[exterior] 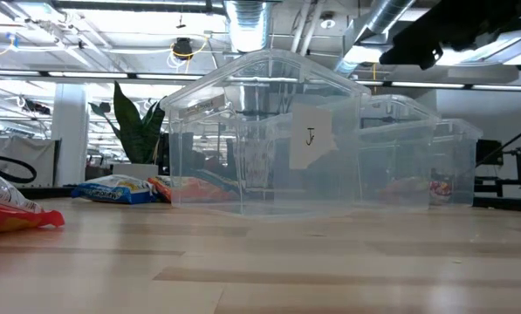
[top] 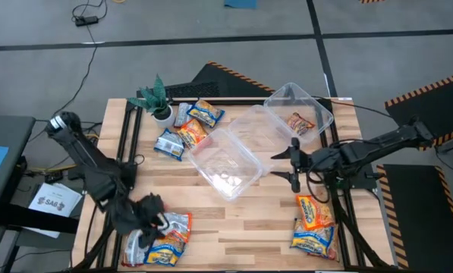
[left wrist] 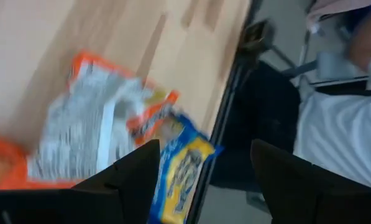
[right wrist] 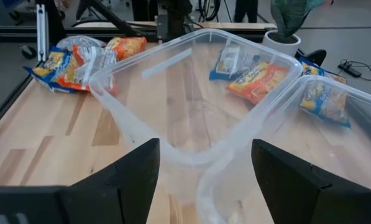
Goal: Sort Maruchan noodles
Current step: Put the red noodle pack into the top right transparent bin
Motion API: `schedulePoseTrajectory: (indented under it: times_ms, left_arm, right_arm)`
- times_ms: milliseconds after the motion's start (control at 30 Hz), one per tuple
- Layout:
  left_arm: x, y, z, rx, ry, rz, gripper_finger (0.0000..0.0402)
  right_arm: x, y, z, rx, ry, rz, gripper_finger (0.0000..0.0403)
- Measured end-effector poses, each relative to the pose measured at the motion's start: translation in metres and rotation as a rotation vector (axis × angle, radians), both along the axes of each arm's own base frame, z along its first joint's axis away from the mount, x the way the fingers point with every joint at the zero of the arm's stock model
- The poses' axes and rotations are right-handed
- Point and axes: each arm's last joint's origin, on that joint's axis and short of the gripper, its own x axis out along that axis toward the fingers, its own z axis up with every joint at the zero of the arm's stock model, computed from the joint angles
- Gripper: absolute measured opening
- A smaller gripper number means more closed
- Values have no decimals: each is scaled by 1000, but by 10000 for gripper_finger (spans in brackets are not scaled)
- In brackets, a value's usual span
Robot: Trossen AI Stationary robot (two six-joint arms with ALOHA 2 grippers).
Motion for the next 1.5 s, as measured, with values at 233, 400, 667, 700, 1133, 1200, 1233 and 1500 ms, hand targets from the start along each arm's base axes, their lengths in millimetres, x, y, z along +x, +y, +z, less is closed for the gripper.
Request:
schedulePoseTrajectory:
  times_ms: [233,400,667,700,1133,1200,1233,1500]
  left_arm:
    - [-12,-9,-38,6,433,153,238]
    - [-9,-19,-63,8,669,245,238]
    - [6,-41,-73,94,736,275,238]
    - [8,-43,-74,111,748,277,238]
    - [12,-48,-88,153,778,241,238]
    - [13,-47,-88,153,775,237,238]
    - [14,-47,-88,150,774,238,238]
    - [10,-45,-88,146,848,267,219]
  right_arm:
    - [6,2,-2,-22,-3,9,276]
    - [8,1,-2,-39,-6,9,276]
    - [8,1,-1,-37,-20,4,276]
    - [8,1,0,-36,-24,4,276]
    - [8,1,0,-47,-24,4,276]
    - [8,1,0,-46,-24,3,276]
    - [8,1,0,-46,-24,3,276]
    - [8,1,0,-46,-24,3,276]
